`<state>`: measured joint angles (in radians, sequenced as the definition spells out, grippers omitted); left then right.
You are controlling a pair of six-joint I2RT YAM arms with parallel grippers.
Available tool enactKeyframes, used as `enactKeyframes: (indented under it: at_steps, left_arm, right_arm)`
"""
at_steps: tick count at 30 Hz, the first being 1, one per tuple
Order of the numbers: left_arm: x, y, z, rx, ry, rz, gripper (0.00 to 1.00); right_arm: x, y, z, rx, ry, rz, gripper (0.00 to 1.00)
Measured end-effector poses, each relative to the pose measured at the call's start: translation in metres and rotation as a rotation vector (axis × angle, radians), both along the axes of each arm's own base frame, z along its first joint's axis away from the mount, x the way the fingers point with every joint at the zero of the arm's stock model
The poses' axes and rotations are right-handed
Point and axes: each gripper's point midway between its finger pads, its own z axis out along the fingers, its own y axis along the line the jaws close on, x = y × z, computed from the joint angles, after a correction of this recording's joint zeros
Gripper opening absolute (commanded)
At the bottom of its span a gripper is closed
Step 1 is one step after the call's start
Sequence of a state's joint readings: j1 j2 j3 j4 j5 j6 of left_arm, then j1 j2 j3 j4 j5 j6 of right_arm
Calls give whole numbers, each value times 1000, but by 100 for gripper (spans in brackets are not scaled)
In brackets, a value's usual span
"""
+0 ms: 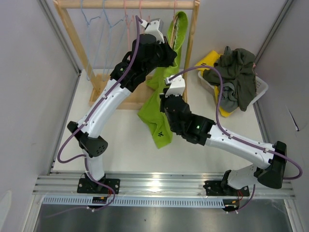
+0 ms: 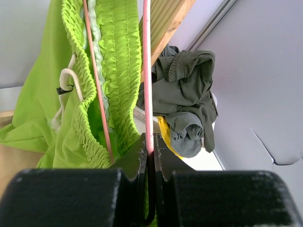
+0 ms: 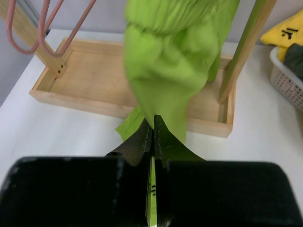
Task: Remove the shorts from the hanger
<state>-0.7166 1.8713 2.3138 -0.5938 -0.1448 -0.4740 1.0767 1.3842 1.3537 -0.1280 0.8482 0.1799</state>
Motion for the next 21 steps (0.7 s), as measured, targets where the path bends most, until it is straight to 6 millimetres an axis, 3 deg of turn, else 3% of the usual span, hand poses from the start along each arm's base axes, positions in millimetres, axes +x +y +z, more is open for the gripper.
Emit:
enactKeyframes:
  at_steps: [4,8,11,16,21]
  left_arm:
    - [0,1,0,-5,5,-1,0]
    - [0,3,3,-12,4,-8,0]
    - [-4,7,13,-33,-4,-21,0]
    - [-11,17,21,-40,14,-46,0]
    - [-12,23,4,-16,57,-58,0]
  right_arm:
    - [-31,17,-11,6,4,23,0]
    - [-92,33,-36,-29,31,79,0]
    - [-129,32,-48,-54,33,75,0]
    - [-142,18,-59,-72,29,21,0]
    - [-122,9,-57,-84,25,-35,0]
